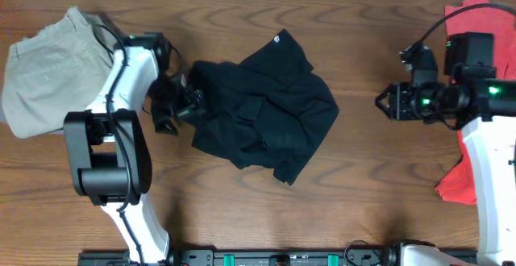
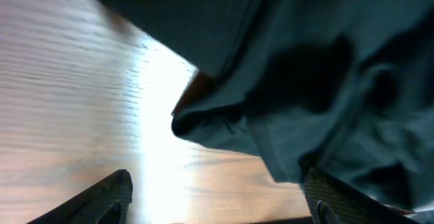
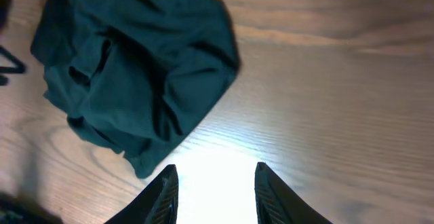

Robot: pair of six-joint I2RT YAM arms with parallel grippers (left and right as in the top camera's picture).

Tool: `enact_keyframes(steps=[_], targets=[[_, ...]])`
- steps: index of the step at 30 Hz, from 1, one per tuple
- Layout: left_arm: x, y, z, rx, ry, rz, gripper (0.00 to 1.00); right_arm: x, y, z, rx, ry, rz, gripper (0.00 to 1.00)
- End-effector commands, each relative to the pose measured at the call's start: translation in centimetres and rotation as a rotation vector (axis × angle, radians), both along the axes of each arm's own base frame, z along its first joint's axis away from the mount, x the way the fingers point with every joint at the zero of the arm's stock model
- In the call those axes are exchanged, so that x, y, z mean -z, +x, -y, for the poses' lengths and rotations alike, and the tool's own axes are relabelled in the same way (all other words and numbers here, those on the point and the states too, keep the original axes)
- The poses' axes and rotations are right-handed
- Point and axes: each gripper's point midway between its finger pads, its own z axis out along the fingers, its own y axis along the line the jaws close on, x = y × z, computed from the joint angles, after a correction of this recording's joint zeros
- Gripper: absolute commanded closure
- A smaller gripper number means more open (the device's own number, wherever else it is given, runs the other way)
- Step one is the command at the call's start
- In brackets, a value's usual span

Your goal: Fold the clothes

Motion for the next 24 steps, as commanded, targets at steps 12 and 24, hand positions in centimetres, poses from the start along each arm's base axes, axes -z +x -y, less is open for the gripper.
enact_keyframes(steps=[12, 24], targets=[[3.5, 0.7, 4.9, 0.162, 0.006, 0.122, 0.16, 3.8, -0.8, -4.4, -0.102, -0.048, -0.113, 0.64], [3.8, 2.5, 7.0, 0.213, 0.018, 0.223, 0.19, 4.4, -0.7, -4.5, -0.102, -0.056, -0.134, 0.65]])
